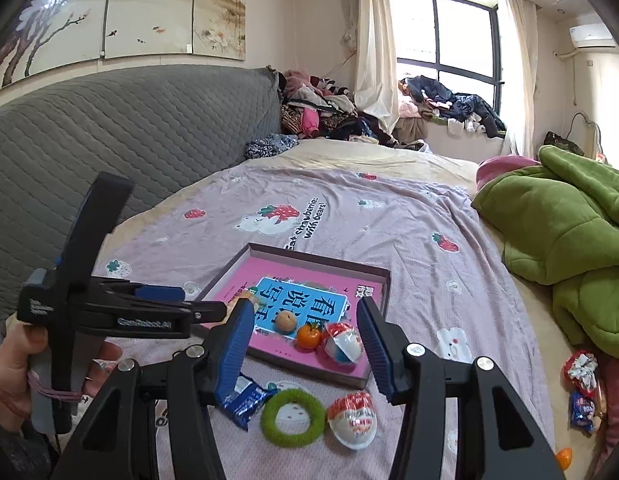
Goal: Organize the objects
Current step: 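Withdraw both tools and move toward the beige scrunchie and green ring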
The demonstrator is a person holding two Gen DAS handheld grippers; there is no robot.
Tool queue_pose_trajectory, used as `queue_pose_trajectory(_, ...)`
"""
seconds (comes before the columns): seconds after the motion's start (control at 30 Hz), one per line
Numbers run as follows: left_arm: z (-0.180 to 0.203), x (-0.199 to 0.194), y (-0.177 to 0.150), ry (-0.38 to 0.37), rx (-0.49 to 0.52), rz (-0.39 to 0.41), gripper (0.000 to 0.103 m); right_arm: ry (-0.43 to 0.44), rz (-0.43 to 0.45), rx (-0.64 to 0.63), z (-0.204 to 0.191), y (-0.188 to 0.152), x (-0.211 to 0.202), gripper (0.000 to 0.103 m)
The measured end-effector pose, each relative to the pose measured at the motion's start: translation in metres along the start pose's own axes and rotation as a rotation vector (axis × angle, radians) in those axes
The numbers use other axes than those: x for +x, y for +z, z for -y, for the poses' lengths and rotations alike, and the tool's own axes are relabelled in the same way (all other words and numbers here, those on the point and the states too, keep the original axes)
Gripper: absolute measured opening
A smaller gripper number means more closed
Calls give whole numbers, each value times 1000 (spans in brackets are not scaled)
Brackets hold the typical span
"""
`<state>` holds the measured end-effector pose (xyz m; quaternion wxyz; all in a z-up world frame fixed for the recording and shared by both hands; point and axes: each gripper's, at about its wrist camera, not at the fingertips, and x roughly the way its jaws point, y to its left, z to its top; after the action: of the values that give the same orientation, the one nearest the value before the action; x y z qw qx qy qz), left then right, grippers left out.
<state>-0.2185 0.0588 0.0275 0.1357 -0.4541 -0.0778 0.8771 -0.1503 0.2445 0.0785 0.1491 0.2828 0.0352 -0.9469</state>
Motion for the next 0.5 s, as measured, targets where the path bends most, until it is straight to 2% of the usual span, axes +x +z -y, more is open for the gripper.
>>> queue_pose_trajectory(0.3, 4, -50, -23, 59, 6, 73, 71, 4, 10, -6, -5, -15, -19, 53)
queue_pose_trajectory(0.5, 10, -69, -34, 109, 34, 102, 71, 11, 16, -20, -10, -20, -26, 53)
